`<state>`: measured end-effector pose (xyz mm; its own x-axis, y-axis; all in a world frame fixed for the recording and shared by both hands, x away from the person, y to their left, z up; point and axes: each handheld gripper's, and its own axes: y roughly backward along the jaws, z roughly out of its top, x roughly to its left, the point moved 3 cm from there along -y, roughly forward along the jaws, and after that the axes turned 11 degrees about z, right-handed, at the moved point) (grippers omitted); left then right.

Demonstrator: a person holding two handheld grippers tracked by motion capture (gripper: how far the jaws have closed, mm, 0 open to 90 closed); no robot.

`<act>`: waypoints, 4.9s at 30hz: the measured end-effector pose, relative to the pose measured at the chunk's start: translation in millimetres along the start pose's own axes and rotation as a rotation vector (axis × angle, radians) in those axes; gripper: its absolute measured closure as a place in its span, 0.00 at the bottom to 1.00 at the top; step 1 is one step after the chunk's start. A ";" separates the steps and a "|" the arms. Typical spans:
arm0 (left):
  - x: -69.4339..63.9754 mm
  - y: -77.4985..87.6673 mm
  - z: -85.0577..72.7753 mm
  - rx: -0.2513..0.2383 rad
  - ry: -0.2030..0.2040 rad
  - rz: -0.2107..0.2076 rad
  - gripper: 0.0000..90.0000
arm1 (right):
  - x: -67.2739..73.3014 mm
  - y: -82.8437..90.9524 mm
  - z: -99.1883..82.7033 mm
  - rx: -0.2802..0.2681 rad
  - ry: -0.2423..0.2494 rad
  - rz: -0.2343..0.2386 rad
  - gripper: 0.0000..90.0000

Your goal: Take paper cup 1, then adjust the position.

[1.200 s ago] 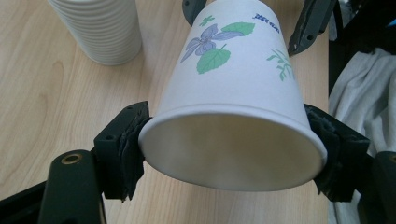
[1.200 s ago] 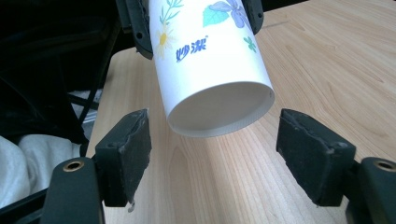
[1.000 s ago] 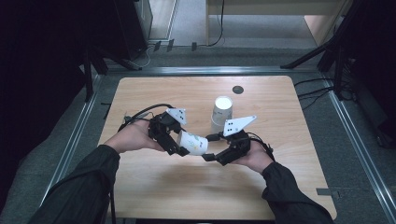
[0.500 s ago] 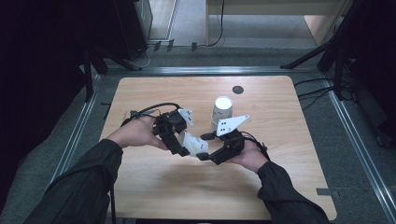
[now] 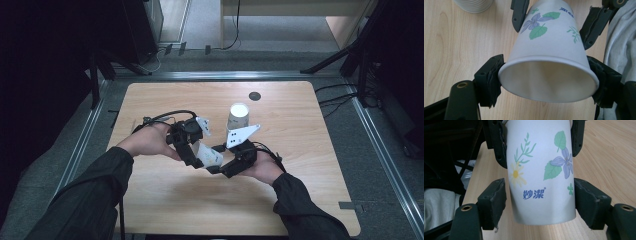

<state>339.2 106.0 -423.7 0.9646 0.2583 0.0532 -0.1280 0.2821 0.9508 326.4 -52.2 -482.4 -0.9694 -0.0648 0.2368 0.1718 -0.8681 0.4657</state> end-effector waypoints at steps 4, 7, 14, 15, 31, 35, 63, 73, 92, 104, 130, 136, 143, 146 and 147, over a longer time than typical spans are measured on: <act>0.1 0.0 1.1 -0.004 0.002 -0.008 0.26 | -0.3 -0.9 0.1 0.003 0.003 -0.002 0.34; -0.7 -0.9 1.9 0.002 -0.005 -0.008 0.26 | 0.1 -2.0 0.2 0.006 0.001 0.001 0.36; -0.9 -0.5 1.2 0.003 -0.011 -0.011 0.26 | 1.0 -2.5 0.7 0.015 0.016 -0.003 0.38; -0.9 -0.5 1.2 0.003 -0.011 -0.011 0.26 | 1.0 -2.5 0.9 0.015 0.016 -0.002 0.38; 2.2 4.1 -8.1 -0.131 0.059 -0.013 0.14 | -0.6 9.0 -0.4 0.000 0.010 -0.019 0.38; 3.5 3.8 -15.7 -0.189 0.101 -0.004 0.14 | -0.9 15.6 -1.2 -0.012 0.010 -0.028 0.38; -8.4 -27.2 -49.3 -0.534 0.346 -0.045 0.15 | 1.0 36.1 -5.4 -0.077 -0.014 -0.038 0.38; -13.2 -34.4 -48.9 -0.591 0.387 -0.055 0.15 | -0.7 36.8 -8.1 -0.088 -0.019 -0.033 0.38; -17.8 -36.7 -44.9 -0.646 0.394 -0.063 0.15 | -1.5 31.6 -12.4 -0.103 -0.039 -0.007 0.38; -15.1 -36.6 -43.5 -0.693 0.426 -0.093 0.15 | -2.3 27.2 -13.9 -0.096 -0.048 0.009 0.38; -12.9 -34.7 -44.5 -0.758 0.442 -0.107 0.23 | -3.8 19.7 -14.1 -0.108 -0.063 0.037 0.38; -13.5 -34.7 -44.3 -0.755 0.435 -0.101 0.24 | -3.6 19.2 -14.6 -0.101 -0.067 0.042 0.38; -13.5 -34.1 -44.4 -0.759 0.436 -0.097 0.25 | -3.8 19.2 -14.2 -0.103 -0.070 0.042 0.37; -13.2 -34.0 -44.7 -0.757 0.437 -0.094 0.25 | -4.2 19.3 -14.5 -0.099 -0.077 0.041 0.36; -13.2 -34.0 -44.7 -0.757 0.437 -0.094 0.25 | -4.2 19.3 -14.5 -0.099 -0.077 0.041 0.36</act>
<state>320.5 134.2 -470.4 0.8242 0.4898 -0.2843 -0.3203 0.8171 0.4793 331.3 -75.8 -486.8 -0.9449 -0.0668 0.3204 0.1893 -0.9102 0.3684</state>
